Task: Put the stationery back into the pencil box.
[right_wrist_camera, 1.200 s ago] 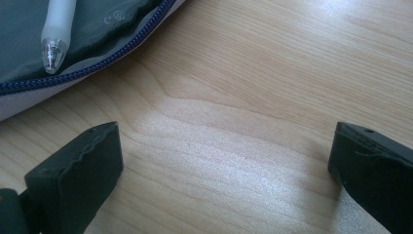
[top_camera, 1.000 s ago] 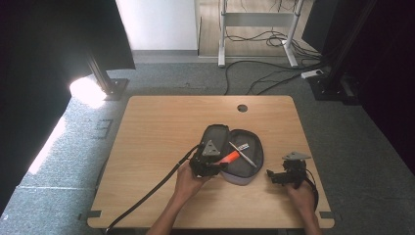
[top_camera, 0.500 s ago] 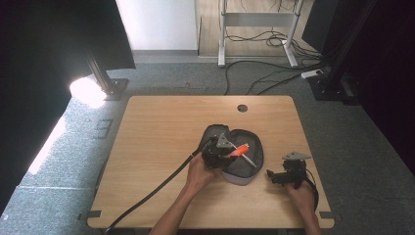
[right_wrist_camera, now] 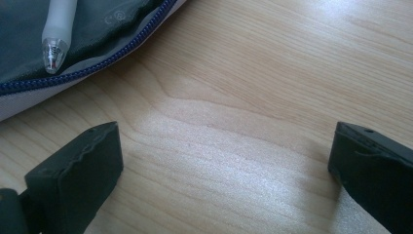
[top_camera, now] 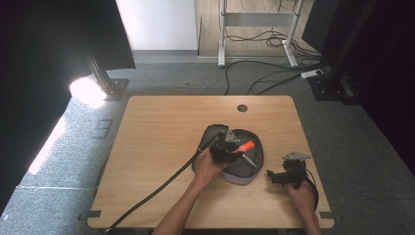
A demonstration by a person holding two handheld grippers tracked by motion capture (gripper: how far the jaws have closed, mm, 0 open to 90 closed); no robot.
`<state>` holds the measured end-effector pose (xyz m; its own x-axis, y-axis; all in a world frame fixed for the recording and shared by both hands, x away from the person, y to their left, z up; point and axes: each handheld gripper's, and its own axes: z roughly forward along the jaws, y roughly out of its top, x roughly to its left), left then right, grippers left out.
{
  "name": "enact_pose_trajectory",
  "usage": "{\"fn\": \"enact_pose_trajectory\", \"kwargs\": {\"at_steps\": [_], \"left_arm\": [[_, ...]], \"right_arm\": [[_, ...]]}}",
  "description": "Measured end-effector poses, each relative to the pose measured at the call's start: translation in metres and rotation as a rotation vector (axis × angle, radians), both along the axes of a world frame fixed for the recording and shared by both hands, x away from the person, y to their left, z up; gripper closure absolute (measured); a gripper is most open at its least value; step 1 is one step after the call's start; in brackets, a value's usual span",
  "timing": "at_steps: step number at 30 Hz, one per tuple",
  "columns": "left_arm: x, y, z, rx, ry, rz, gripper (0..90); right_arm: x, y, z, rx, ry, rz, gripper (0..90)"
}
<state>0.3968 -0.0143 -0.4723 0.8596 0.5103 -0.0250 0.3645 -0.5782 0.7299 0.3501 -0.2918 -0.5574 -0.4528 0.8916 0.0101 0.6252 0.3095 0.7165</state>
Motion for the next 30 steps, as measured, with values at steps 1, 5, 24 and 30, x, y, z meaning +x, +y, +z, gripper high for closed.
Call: {"fn": "enact_pose_trajectory", "kwargs": {"at_steps": [1, 5, 24, 30], "left_arm": [[0.001, -0.002, -0.001, 0.005, -0.001, 0.002, 66.4], [0.007, -0.007, -0.008, 0.013, 0.003, 0.012, 66.4], [0.017, -0.02, -0.034, 0.048, 0.051, 0.042, 66.1], [0.018, -0.024, -0.038, 0.073, 0.066, 0.04, 65.9]], "right_arm": [[0.0, 0.0, 0.0, 0.0, 0.0, 0.0, 0.0], [0.0, 0.0, 0.0, 0.0, 0.0, 0.0, 0.0], [0.0, 0.0, 0.0, 0.0, 0.001, 0.0, 0.0], [0.0, 0.0, 0.0, 0.0, -0.001, 0.0, 0.0]]}}
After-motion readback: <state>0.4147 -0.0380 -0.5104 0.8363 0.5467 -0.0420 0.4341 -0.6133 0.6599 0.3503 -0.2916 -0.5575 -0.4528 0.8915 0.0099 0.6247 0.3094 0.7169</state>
